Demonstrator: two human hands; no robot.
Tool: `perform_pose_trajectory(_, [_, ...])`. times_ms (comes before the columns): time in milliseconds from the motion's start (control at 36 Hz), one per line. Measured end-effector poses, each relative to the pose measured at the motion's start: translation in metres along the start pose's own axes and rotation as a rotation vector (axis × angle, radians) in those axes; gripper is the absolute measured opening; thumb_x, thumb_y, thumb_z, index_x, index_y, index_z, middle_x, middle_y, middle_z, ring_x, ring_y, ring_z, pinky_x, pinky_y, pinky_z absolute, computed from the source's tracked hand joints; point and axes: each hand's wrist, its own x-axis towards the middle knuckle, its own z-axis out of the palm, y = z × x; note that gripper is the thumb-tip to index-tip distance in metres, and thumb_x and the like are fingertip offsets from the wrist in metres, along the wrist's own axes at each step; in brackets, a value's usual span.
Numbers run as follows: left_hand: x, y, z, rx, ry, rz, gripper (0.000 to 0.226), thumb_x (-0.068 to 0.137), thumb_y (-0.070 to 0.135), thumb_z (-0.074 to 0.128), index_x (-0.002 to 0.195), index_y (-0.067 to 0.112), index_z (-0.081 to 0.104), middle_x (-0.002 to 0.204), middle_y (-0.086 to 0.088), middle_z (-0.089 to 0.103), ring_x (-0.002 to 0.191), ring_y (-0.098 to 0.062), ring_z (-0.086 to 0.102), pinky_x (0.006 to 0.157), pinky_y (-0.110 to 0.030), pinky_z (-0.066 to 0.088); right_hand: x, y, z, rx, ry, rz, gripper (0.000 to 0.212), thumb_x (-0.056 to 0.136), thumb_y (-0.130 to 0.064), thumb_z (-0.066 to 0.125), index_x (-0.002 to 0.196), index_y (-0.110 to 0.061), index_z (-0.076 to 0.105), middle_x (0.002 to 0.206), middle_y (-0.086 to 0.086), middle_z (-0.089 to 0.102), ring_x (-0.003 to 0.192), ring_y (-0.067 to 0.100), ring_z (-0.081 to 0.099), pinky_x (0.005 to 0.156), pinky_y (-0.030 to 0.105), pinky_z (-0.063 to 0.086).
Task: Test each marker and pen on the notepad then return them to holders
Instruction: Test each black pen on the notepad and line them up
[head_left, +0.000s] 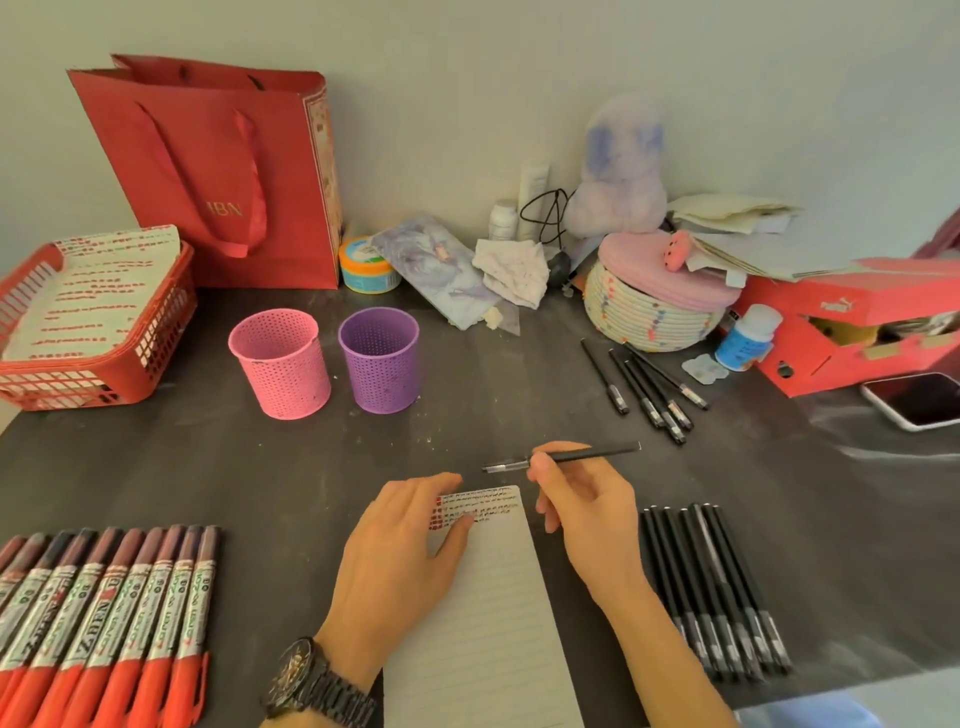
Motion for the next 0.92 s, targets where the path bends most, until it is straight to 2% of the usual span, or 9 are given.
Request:
perform_pose_trajectory(111, [-0.001, -0.005, 0.005, 0.087, -0.024, 0.051, 0.022, 0.088, 0.04, 0.068, 0.108, 0.032, 0.068, 0.111, 0.021, 0.062, 0.107, -0.005, 0.055, 0.085, -0.024, 0.047, -0.004, -0.01, -0.028, 0.015, 0.104, 0.01, 0.01, 0.096, -0.026, 0.067, 0.091, -0.032, 0.072, 0.082, -0.001, 0.072, 0.067, 0.012, 0.066, 0.053, 0.024, 0.052])
perform_pose_trajectory(250, [0.0, -0.005, 0.007, 0.083, -0.043, 0.037, 0.021, 0.088, 0.041, 0.067, 0.107, 0.032, 0.071, 0.112, 0.02, 0.062, 0.108, -0.004, 0.053, 0.087, -0.025, 0.045, -0.006, -0.027, -0.092, -0.077, 0.164, 0.059, 0.011, 0.1, -0.016, 0.057, 0.094, -0.021, 0.065, 0.081, -0.006, 0.073, 0.081, 0.012, 0.072, 0.062, 0.021, 0.058])
perform_pose_trajectory(333, [0.0, -0.006, 0.007, 0.077, -0.058, 0.025, 0.021, 0.089, 0.042, 0.065, 0.108, 0.033, 0.07, 0.113, 0.022, 0.06, 0.109, -0.004, 0.051, 0.089, -0.025, 0.043, -0.009, -0.042, -0.137, -0.263, 0.059, 0.111, 0.015, 0.099, -0.019, 0.059, 0.091, -0.026, 0.069, 0.078, -0.003, 0.072, 0.078, 0.012, 0.072, 0.068, 0.021, 0.06])
perform_pose_trajectory(417, [0.0, -0.007, 0.008, 0.071, -0.066, 0.023, 0.021, 0.088, 0.042, 0.066, 0.107, 0.033, 0.07, 0.113, 0.022, 0.06, 0.109, -0.004, 0.051, 0.089, -0.024, 0.041, -0.01, -0.055, -0.17, -0.458, -0.058, 0.207, 0.008, 0.091, -0.025, 0.069, 0.097, -0.031, 0.071, 0.079, 0.0, 0.073, 0.073, 0.016, 0.073, 0.065, 0.021, 0.06])
perform_pose_trajectory(472, [0.0, -0.008, 0.007, 0.067, -0.063, 0.026, 0.021, 0.088, 0.041, 0.067, 0.107, 0.032, 0.07, 0.113, 0.021, 0.06, 0.109, -0.005, 0.051, 0.089, -0.026, 0.042, -0.01, -0.056, -0.185, -0.617, -0.095, 0.285, 0.026, 0.086, -0.029, 0.075, 0.111, -0.026, 0.066, 0.083, -0.004, 0.074, 0.072, 0.017, 0.074, 0.066, 0.026, 0.061])
perform_pose_trajectory(556, [-0.001, -0.008, 0.006, 0.064, -0.054, 0.023, 0.021, 0.088, 0.039, 0.068, 0.107, 0.032, 0.07, 0.112, 0.02, 0.061, 0.11, -0.006, 0.051, 0.089, -0.028, 0.044, -0.011, -0.054, -0.196, -0.844, -0.137, 0.369, 0.039, 0.085, -0.036, 0.078, 0.116, -0.034, 0.054, 0.083, -0.013, 0.075, 0.069, 0.012, 0.074, 0.073, 0.034, 0.059])
perform_pose_trajectory(694, [0.0, -0.008, 0.006, 0.064, -0.061, 0.024, 0.022, 0.089, 0.04, 0.067, 0.109, 0.031, 0.07, 0.113, 0.019, 0.061, 0.11, -0.006, 0.051, 0.091, -0.029, 0.044, -0.014, -0.048, -0.205, -0.967, -0.146, 0.391, 0.038, 0.085, -0.037, 0.077, 0.115, -0.037, 0.053, 0.078, -0.016, 0.074, 0.061, 0.003, 0.07, 0.063, 0.024, 0.05])
perform_pose_trajectory(806, [0.0, -0.008, 0.006, 0.064, -0.062, 0.023, 0.022, 0.089, 0.041, 0.066, 0.109, 0.032, 0.07, 0.113, 0.02, 0.061, 0.11, -0.005, 0.05, 0.091, -0.028, 0.043, -0.013, -0.043, -0.204, -1.071, -0.211, 0.439, 0.038, 0.088, -0.038, 0.074, 0.118, -0.039, 0.052, 0.091, -0.014, 0.071, 0.063, 0.001, 0.068, 0.068, 0.024, 0.048])
perform_pose_trajectory(917, [0.0, -0.009, 0.006, 0.065, -0.068, 0.014, 0.022, 0.089, 0.042, 0.065, 0.109, 0.033, 0.07, 0.113, 0.02, 0.061, 0.109, -0.004, 0.05, 0.091, -0.026, 0.04, -0.014, -0.04, -0.203, -1.095, -0.264, 0.49, 0.036, 0.09, -0.036, 0.073, 0.118, -0.041, 0.05, 0.094, -0.017, 0.068, 0.062, -0.003, 0.067, 0.063, 0.019, 0.048])
